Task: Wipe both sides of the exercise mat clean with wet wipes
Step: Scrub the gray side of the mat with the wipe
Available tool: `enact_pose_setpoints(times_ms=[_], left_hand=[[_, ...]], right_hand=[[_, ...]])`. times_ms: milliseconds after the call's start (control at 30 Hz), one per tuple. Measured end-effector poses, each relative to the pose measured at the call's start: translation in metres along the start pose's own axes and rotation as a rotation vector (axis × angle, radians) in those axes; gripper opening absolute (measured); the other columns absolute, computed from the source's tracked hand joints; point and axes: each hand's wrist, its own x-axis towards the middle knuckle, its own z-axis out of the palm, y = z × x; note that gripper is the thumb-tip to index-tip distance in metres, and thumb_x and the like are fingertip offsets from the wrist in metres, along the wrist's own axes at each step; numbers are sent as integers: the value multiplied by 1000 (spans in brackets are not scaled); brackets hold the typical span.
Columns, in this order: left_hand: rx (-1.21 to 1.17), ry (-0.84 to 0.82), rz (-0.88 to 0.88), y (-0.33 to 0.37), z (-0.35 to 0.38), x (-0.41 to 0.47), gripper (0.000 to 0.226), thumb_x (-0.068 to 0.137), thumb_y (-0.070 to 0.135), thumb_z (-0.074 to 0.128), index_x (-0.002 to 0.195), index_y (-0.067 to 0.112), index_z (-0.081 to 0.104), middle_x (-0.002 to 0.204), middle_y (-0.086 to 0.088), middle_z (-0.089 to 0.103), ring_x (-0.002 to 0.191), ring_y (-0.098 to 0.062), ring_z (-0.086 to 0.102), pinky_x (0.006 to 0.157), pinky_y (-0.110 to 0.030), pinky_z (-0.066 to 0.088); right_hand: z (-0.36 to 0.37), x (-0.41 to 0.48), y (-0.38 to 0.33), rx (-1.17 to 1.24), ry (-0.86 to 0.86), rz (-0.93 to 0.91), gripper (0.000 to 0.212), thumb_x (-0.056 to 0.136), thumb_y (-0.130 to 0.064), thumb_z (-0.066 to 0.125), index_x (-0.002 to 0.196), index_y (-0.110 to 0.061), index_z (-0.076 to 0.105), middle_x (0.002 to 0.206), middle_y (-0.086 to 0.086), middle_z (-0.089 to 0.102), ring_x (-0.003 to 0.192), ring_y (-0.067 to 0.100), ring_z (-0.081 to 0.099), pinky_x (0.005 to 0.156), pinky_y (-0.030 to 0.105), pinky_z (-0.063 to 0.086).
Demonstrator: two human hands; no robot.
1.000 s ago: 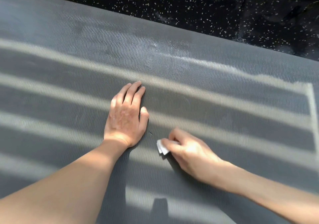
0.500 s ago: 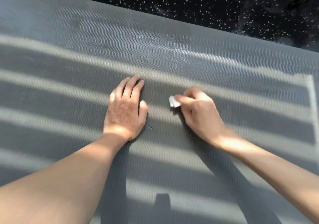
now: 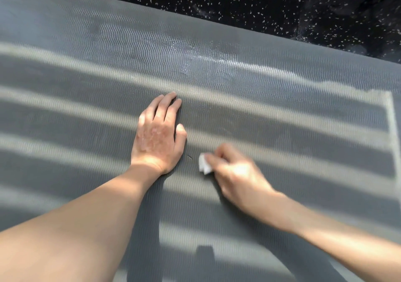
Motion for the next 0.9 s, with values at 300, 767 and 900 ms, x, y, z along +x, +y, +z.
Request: enact_pose_setpoints(times_ms=[300,767,900], left_hand=[[6,2,5,0,1,0,57,88,31,36,138,7,49,149,-6,43,138,-27,34,110,-46,32],[-4,15,17,-1,0,-1,56,87,29,38,137,6,50,148,-7,44,137,-28,35,110,-46,31],[-11,27,26,0,1,-1,56,87,30,38,136,7,50,146,-8,46,135,-29,37,109,-46,31]], right_hand=[[-2,2,1,-77,-54,80,24,92,-17,40,105,-10,60,91,3,47,70,21,47,58,29,37],[5,-41,-36,10,-94,-177,14,100,-21,41,99,-15,54,95,0,48,84,19,45,63,35,37],[0,-24,-13,-35,-61,-227,19,100,-26,43,99,-14,58,94,3,51,86,23,50,70,35,43]])
